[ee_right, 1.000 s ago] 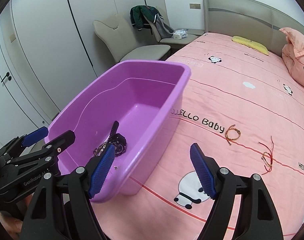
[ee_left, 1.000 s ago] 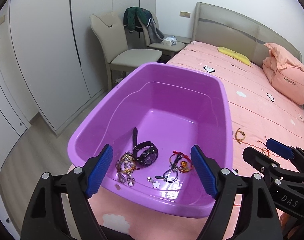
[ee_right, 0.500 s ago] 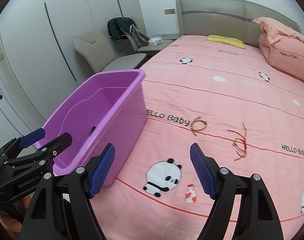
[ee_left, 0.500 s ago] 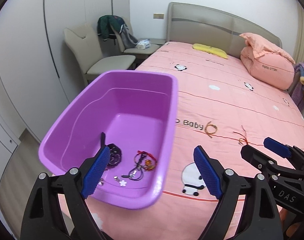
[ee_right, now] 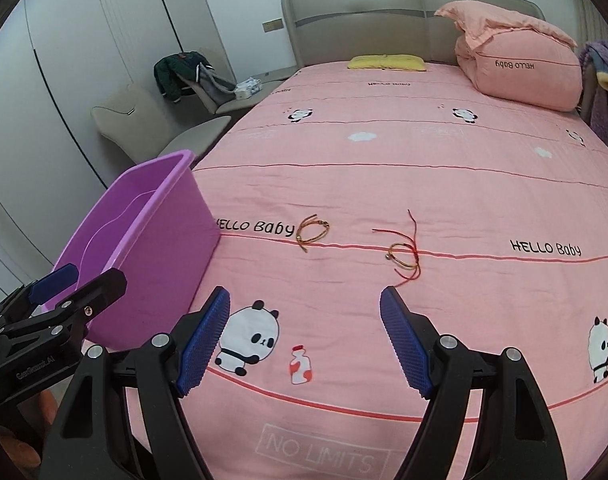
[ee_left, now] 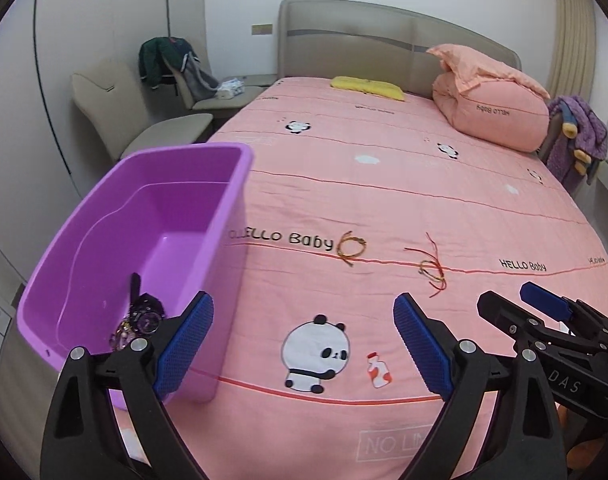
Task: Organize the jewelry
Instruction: 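Move both open tools over the two cord bracelets on the bed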
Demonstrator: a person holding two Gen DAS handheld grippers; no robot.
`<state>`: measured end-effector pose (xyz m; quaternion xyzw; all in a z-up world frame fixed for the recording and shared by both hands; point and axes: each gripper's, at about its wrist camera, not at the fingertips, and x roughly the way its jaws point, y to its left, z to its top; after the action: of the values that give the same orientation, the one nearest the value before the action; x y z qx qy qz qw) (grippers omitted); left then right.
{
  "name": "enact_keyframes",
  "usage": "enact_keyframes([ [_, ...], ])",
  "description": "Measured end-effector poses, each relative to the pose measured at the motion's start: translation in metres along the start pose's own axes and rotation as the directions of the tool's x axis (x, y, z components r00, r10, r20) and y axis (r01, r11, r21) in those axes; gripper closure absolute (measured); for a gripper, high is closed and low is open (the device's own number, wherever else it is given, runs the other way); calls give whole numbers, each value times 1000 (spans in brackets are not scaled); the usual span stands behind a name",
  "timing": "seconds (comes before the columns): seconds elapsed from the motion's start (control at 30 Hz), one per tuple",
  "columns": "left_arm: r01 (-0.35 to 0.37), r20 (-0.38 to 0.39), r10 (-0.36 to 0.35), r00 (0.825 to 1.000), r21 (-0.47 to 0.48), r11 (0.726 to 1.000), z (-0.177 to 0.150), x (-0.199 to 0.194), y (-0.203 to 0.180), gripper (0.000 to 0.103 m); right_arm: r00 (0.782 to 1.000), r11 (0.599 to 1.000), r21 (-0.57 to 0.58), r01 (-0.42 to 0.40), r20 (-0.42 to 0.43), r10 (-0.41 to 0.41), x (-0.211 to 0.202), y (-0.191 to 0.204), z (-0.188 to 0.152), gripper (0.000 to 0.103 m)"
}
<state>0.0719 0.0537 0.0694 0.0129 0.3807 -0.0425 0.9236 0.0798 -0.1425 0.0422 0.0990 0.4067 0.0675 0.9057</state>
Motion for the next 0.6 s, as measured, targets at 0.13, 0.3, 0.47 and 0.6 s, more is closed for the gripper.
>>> enact_keyframes([
  [0.13, 17, -18, -17, 1000, 24, 1000, -3, 15, -18, 12, 999, 999, 27, 38, -5, -38, 4, -24, -9, 29],
  [0.3, 46, -59, -44, 997, 26, 999, -13, 40, -32, 11, 996, 993, 75, 87, -27, -85, 17, -60, -25, 29],
  [0.47, 58, -106, -54, 993, 35, 998, -21, 67, -43, 11, 992, 985, 122, 119, -55, -113, 35, -89, -34, 29],
  [0.6, 58, -127, -52, 990, 43, 997, -22, 91, -48, 11, 989, 980, 138, 140, -66, -132, 50, -103, -34, 29],
])
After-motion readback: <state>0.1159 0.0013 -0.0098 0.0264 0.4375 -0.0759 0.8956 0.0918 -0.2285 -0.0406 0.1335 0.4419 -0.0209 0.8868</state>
